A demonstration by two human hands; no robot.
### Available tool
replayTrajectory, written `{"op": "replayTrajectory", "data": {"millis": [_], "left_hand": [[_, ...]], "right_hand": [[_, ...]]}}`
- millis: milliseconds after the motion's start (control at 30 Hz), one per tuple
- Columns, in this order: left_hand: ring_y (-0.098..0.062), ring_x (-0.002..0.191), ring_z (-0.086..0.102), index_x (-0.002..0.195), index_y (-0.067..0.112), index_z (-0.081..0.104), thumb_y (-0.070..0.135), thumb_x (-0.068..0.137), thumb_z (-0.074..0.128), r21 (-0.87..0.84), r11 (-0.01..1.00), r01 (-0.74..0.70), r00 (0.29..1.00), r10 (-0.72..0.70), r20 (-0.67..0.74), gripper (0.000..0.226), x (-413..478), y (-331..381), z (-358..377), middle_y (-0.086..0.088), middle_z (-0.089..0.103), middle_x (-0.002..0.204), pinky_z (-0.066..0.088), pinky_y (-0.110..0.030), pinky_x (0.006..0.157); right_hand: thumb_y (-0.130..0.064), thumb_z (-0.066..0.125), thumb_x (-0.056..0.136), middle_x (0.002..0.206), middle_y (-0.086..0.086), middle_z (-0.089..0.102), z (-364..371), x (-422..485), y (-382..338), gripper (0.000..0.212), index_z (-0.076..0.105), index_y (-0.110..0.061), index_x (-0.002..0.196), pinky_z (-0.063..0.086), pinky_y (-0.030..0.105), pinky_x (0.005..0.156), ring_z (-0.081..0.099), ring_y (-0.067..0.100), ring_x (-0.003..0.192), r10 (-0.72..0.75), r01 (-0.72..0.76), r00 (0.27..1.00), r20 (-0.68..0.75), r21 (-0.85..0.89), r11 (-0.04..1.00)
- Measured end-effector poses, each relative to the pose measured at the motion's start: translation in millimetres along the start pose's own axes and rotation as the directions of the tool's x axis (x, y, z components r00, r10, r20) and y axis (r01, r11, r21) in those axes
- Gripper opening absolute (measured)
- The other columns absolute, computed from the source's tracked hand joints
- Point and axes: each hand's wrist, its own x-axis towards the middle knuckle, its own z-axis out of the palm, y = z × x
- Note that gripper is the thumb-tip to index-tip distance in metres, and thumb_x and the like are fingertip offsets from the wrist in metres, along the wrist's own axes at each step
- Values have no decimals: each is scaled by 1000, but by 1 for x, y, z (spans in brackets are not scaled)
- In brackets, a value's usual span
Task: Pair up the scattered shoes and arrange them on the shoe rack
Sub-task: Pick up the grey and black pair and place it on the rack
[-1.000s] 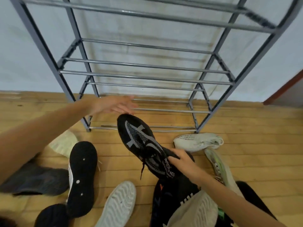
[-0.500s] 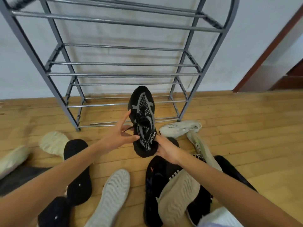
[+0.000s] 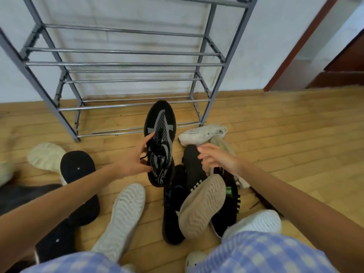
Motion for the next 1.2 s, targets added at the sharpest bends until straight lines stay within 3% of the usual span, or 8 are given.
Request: {"op": "replayTrajectory", "data": {"millis": [100,333,500,600,733,833,1000,1200], "left_hand": [[-12,128,39,148,39,9,-11,74,68,44,998,45,999,-45,-12,107,-24,-10,-4,2,34,144,57,-23,83],[-8,129,38,149,38,4,-13,74,64,7,987,158,979,-156,-128,109,-90,-48,-34,10,34,140,54,-22,88],[-16,129,46,149,38,4,-11,74,66,-4,977,211,942,-205,-267,109,-141,-84,-68,3,36,145,51,-34,97],[-14,131,45,145,48,3,-4,73,68,42,963,265,913,-236,-333,110,-174,-106,-92,4,36,147,50,-33,99],[-8,125,48,143,49,5,-5,76,69,26,940,340,861,-301,-409,107,-215,-128,-120,7,39,143,50,-14,90],[-23,119,57,141,55,7,-6,75,67,-4,924,381,824,-342,-452,108,-241,-141,-136,5,40,142,54,-34,92],[-5,125,42,144,46,7,-12,76,62,-67,908,415,769,-389,-507,105,-278,-156,-159,9,36,139,53,-14,82],[18,112,39,146,44,7,-7,77,65,-114,889,443,707,-424,-566,104,-318,-176,-169,36,29,127,50,-7,78]], "right_hand": [[-49,53,89,123,7,62,-2,-1,13,42,53,-23,122,46,33,91,63,19,105,48,-48,999,9,-22,999],[-38,52,93,114,5,65,63,25,-7,28,57,-22,115,43,40,101,62,25,108,69,-51,990,127,-140,989],[-38,53,91,113,1,65,113,45,-15,30,57,-26,119,46,39,101,62,20,107,47,27,967,252,-282,959],[-39,56,91,121,-5,59,136,52,-27,29,53,-35,119,48,27,91,59,13,108,39,102,933,357,-366,925],[-31,61,89,112,-9,54,177,66,-69,40,45,-33,127,44,14,77,55,4,98,13,238,884,466,-474,848],[-33,64,86,118,-7,49,213,77,-109,58,35,-29,137,38,10,67,51,6,102,4,353,844,536,-562,748],[-32,67,84,133,7,45,281,88,-156,68,32,-23,142,41,21,86,48,14,112,-10,552,753,657,-624,553],[-37,71,77,148,6,35,392,117,-128,83,27,-21,146,37,42,106,35,26,135,-204,708,690,694,-589,389]]}}
